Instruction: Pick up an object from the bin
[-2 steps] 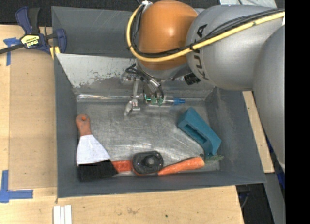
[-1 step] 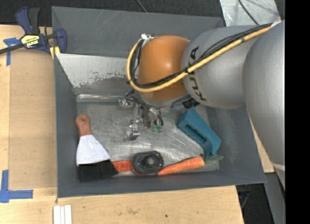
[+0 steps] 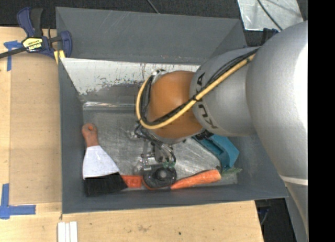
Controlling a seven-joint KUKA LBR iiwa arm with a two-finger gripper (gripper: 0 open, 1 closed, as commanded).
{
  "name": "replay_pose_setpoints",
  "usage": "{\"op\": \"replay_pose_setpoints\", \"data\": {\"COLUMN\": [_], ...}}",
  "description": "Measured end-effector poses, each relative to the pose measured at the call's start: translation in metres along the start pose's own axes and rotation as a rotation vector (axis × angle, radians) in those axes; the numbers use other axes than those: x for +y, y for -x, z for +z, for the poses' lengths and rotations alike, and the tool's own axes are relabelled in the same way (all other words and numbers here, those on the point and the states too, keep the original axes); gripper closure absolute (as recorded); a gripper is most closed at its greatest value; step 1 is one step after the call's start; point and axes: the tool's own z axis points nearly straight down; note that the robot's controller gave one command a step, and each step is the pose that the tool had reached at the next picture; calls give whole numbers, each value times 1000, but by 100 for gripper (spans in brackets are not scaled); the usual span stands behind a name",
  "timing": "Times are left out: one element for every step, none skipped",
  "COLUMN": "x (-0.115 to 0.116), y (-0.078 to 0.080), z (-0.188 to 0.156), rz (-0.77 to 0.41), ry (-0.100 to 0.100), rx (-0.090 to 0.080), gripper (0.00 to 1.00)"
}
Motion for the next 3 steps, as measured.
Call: {"op": "replay_pose_setpoints", "data": {"x": [0,-23,-59], "y": [-7,-10,-19], "z": [13,12,9], "rz": [-83,-150,-488], "ry": [8,13,1], "rx": [-22,-16,-2], "gripper": [0,0,0]}}
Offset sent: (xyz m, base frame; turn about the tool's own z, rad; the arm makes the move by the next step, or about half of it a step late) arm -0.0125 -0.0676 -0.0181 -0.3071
